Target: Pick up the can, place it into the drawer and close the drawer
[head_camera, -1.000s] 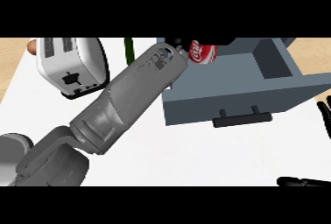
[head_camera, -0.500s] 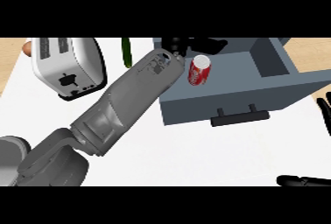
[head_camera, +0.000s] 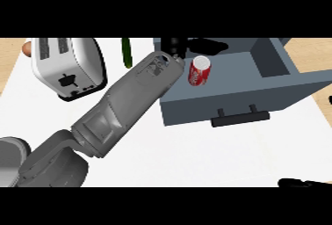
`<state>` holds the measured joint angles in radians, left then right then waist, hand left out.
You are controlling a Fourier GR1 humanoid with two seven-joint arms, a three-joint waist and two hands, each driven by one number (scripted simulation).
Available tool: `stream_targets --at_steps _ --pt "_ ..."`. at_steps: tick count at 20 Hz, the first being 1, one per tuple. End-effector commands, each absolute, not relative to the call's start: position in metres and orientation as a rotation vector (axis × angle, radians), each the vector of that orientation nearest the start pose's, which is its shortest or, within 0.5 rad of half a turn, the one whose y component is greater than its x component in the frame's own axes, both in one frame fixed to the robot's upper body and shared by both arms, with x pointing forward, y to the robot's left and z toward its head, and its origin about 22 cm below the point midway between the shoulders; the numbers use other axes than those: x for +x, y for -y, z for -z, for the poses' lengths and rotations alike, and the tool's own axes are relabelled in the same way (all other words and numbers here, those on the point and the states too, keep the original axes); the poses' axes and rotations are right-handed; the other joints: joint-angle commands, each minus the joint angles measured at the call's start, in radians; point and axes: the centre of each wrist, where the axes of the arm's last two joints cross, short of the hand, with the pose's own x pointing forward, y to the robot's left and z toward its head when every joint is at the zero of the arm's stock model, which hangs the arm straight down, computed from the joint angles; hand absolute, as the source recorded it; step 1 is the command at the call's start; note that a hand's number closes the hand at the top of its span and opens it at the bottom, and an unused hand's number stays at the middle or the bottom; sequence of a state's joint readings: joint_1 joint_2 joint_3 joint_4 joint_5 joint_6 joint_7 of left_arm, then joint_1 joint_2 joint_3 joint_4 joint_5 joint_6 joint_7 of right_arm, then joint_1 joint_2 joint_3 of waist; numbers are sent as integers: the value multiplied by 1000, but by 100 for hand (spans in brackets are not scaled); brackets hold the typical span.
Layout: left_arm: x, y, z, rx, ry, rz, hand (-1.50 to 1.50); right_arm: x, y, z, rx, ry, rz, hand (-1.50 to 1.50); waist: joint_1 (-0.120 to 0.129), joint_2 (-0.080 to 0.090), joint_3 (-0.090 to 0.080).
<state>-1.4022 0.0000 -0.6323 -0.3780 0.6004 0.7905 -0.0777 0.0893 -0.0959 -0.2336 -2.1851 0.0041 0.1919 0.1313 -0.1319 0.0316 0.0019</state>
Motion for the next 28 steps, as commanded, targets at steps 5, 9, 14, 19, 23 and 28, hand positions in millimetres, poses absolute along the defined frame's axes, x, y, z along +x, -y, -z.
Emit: stream_targets --at_steps 5,9,14,19,23,28 --pt "425 10 -168 250 1755 96 -150 179 286 -149 -397 2030 -389 -150 17 -4 0" --pt "425 5 -158 231 1775 68 -150 180 280 -152 -493 2028 -476 -150 47 -9 -1" --pt "421 21 -187 226 1819 47 -150 194 276 -150 -669 1970 -666 -150 74 -17 -1" --pt "424 17 -185 236 1803 46 -150 200 260 -138 -830 1890 -824 -150 101 -22 -2" --pt "414 25 -183 200 1786 38 -150 230 235 -115 -897 1830 -951 -150 128 -27 -2" --pt "422 15 -194 227 1811 34 -150 249 224 -84 -1019 1704 -1033 -150 143 -28 -2"
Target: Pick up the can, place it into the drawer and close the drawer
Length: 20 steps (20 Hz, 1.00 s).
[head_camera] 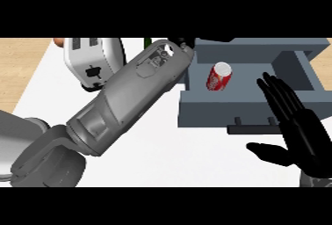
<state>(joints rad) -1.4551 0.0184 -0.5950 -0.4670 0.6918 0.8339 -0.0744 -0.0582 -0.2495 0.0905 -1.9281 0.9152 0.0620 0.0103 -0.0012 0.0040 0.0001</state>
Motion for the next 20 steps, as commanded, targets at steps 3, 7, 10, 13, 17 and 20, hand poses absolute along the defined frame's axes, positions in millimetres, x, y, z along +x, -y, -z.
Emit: stream_targets --at_steps 3,7,10,13,17,20 --pt "420 11 -205 223 1796 21 -150 274 229 -65 -1029 1714 -965 -150 25 -5 1" --pt "423 -14 -223 212 1761 57 -150 285 222 -37 -1053 1695 -914 -150 36 -10 1" --pt "418 -33 -206 224 1778 43 -150 293 242 -14 -1064 1660 -934 -150 42 -11 0" --pt "419 -51 -225 217 1780 32 -150 309 226 -5 -1083 1653 -934 -150 48 -9 1" --pt "418 -71 -225 244 1776 52 -150 323 246 6 -1138 1605 -938 -150 61 -5 1" --pt "412 -68 -222 231 1761 41 -150 337 232 9 -1180 1612 -940 -150 63 -1 2"
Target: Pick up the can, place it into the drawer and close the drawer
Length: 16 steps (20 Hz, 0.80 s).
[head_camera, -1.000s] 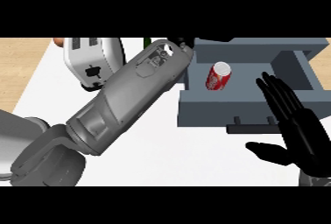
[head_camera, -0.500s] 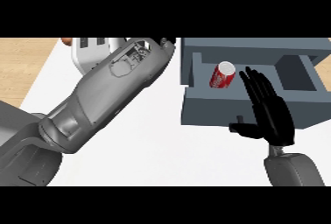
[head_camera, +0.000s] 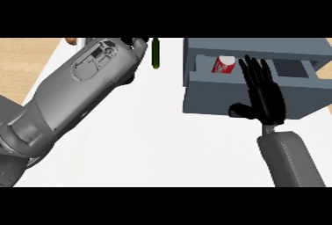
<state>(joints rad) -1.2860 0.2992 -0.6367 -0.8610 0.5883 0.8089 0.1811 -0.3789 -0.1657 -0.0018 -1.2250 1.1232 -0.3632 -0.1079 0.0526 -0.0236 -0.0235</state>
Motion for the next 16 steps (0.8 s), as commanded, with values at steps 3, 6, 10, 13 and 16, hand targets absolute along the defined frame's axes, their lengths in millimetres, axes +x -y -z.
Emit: stream_targets --at_steps 3,6,10,13,16 --pt "406 -84 -220 231 1746 55 -150 346 239 11 -1208 1614 -958 -150 11 23 25" --pt "408 -107 -236 227 1760 55 -150 372 234 -4 -1269 1615 -914 -150 26 31 25" --pt "401 -117 -210 262 1729 49 -150 395 229 -17 -1285 1662 -876 -150 14 33 25" --pt "388 -113 -204 227 1719 63 -150 400 225 -6 -1332 1653 -877 -150 36 36 26" --pt "382 -121 -196 229 1716 65 -150 410 225 -10 -1350 1654 -867 -150 29 38 25"
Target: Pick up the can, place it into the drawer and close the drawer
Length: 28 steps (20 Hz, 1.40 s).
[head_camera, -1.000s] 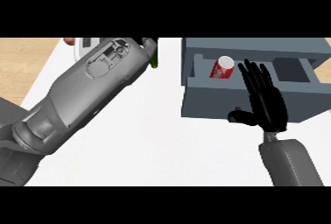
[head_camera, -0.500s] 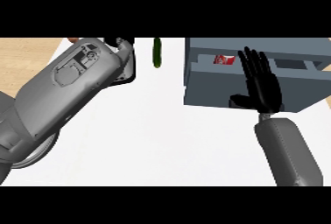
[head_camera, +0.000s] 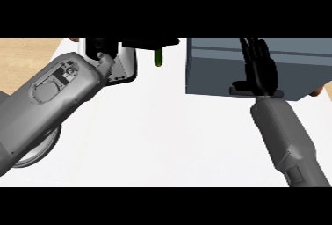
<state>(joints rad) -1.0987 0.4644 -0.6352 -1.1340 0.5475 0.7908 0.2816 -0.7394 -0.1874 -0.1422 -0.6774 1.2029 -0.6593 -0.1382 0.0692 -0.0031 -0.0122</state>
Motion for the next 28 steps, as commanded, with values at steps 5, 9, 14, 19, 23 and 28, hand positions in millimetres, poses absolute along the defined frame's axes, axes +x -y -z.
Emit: stream_targets --at_steps 5,9,14,19,23,28 --pt "378 -134 -181 244 1722 68 -150 437 200 -46 -1366 1685 -837 -150 11 26 14" --pt "372 -131 -174 251 1731 69 -150 445 218 -58 -1400 1670 -841 -150 16 30 14" --pt "359 -149 -155 237 1716 76 -150 455 201 -76 -1368 1691 -795 -150 30 33 14" --pt "358 -151 -166 247 1734 93 -150 461 200 -88 -1369 1673 -765 -150 29 33 15" --pt "354 -156 -161 219 1732 98 -150 465 193 -101 -1297 1735 -749 -150 42 38 15" --pt "348 -162 -159 223 1731 76 -150 464 187 -99 -1112 1837 -607 -150 29 26 17"
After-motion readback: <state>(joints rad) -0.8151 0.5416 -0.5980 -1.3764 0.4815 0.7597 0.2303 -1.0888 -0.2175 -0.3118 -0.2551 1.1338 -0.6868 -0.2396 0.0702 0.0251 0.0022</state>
